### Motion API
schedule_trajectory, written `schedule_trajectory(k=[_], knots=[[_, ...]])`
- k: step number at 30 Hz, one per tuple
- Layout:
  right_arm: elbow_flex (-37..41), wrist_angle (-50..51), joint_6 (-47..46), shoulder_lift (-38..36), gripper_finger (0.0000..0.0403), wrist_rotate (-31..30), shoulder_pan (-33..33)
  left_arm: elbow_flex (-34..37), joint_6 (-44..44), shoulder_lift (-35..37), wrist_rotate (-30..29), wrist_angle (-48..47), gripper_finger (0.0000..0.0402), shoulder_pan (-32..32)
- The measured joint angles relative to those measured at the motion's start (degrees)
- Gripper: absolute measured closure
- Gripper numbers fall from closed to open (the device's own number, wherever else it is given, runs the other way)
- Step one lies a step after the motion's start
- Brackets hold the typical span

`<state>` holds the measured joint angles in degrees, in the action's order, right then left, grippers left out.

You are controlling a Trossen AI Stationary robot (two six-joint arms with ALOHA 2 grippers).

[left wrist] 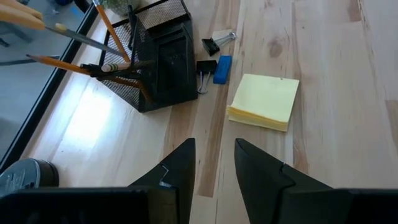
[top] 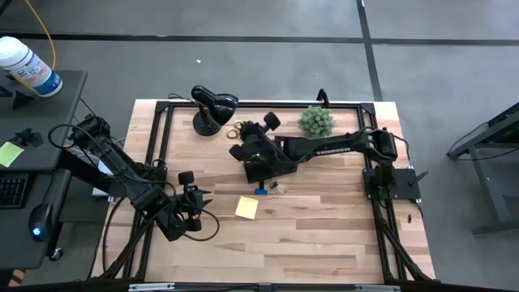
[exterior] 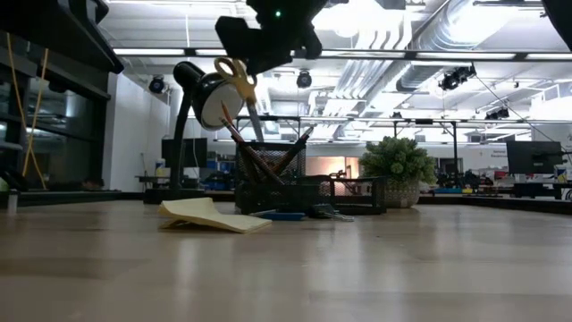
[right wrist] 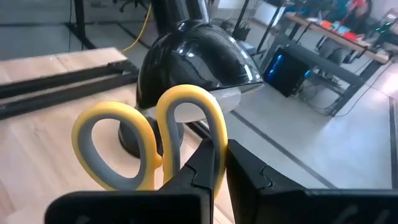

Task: Pick and place office supplies into organizer
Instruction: Put the yellow scissor into the black desk organizer, then put the sticky notes into the black desk organizer

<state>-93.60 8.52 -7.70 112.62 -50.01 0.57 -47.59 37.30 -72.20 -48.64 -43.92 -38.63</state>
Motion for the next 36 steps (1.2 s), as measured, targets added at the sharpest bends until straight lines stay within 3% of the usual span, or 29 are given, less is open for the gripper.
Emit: schedule_trajectory(k=[9, 15, 21, 30, 36], knots=[[9.70, -9.28, -2.56, -0.07, 0.0386, -1.01, 0.55, 0.00, 0.00, 0.00, -0.04, -0.06, 0.0300, 0.00], [14.59, -12.64, -8.63, -0.07, 0.0386, 1.70, 0.65, 0.00, -0.01, -0.02, -0.07, -0.75, 0.0300, 0.00], [15.62, -12.67, -10.33, -0.13, 0.0357, 3.57, 0.20, 0.00, 0.00, -0.04, -0.53, -0.81, 0.0300, 0.00], [15.75, -12.34, -10.29, -1.19, 0.0310, 16.19, -0.24, 0.00, 0.00, -0.04, -1.25, -0.99, 0.0300, 0.00], [15.62, -9.55, -5.14, -5.72, 0.0306, 14.22, -0.71, 0.00, 0.00, -0.04, -1.48, -1.03, 0.0300, 0.00]])
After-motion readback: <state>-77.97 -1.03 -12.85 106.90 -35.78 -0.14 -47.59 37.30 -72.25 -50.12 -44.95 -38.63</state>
